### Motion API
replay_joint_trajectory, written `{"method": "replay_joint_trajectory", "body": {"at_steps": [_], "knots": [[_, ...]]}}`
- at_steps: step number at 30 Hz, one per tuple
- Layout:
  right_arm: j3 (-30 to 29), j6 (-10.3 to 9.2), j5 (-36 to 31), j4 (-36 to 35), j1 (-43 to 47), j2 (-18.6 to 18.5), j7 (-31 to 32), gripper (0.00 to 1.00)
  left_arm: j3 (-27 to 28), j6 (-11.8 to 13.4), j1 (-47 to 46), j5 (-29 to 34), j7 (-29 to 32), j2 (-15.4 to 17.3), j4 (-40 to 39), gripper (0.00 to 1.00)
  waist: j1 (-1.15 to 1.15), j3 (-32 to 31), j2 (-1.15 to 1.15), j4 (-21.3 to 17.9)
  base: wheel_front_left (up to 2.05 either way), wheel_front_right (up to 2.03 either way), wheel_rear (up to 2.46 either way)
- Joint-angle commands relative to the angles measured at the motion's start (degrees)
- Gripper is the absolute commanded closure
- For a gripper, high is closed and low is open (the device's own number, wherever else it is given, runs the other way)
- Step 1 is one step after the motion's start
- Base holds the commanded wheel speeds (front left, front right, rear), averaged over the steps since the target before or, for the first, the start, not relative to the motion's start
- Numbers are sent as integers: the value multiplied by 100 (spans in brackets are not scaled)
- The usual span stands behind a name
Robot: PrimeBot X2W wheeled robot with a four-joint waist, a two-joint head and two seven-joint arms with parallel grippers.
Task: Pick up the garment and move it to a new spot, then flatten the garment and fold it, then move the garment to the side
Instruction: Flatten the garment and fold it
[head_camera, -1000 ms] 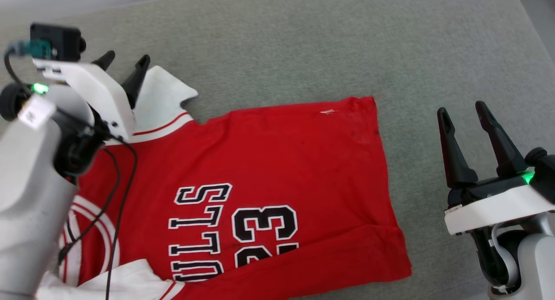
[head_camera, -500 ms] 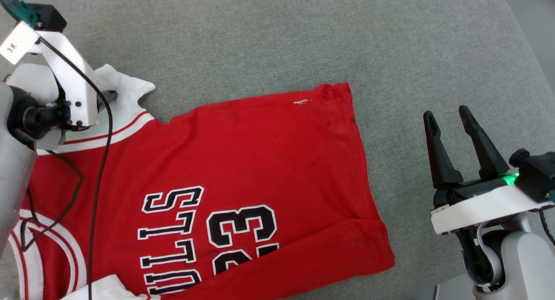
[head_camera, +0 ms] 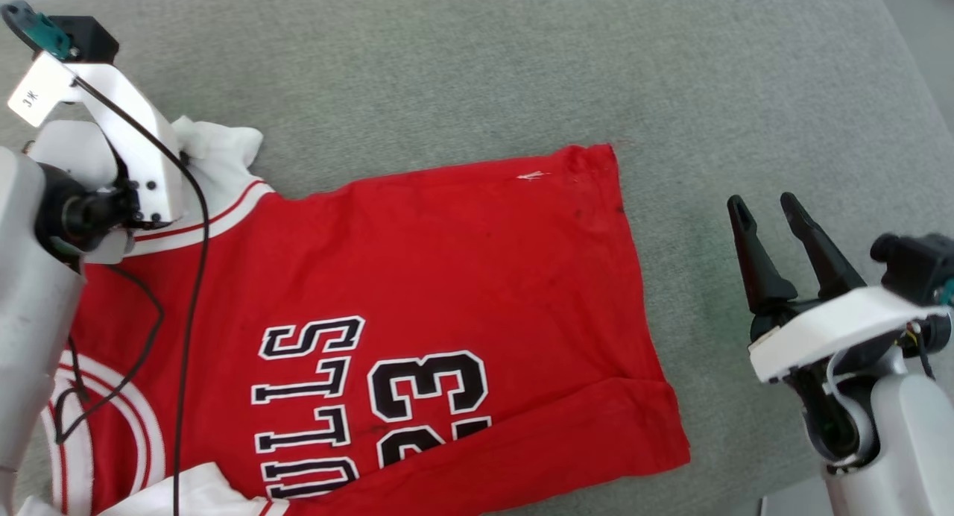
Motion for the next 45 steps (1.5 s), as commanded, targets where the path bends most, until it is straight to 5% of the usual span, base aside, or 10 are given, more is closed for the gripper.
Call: {"method": "replay_joint_trajectory", "body": {"at_steps": [1, 16, 29, 30, 31, 38, 45], "knots": [[35, -2, 161, 105, -186, -93, 134, 0, -66, 26, 208, 52, -86, -71, 47, 100, 1, -97, 0, 121, 0, 0, 0], [976, -2, 1141, 1218, -1728, -1413, 3159, 0, -176, -314, -59, 267, -1330, -648, -550, 100, 1, -228, 0, 1265, 0, 0, 0], [2057, -1, 1380, 2593, -2333, -1628, 4646, 0, -255, -463, -152, 290, -1854, -988, -679, 100, 1, 122, 0, 1755, 0, 0, 0], [2135, -1, 1425, 2651, -2319, -1620, 4721, 71, -248, -479, -138, 279, -1894, -992, -672, 100, 1, 125, 0, 1764, 0, 0, 0], [2193, -1, 1460, 2691, -2326, -1623, 4758, 100, -243, -495, -117, 267, -1926, -995, -662, 100, 1, 123, 0, 1771, 0, 0, 0], [2054, -2, 1530, 2364, -2757, -1896, 4165, 100, 32, -469, 285, 39, -2442, -968, -644, 100, 1, -158, 0, 1787, 0, 0, 0], [1752, -2, 1399, 1804, -2179, -2044, 3599, 100, 291, -370, 1291, -244, -3030, -883, -912, 100, 1, -734, 0, 1842, 0, 0, 0]]}}
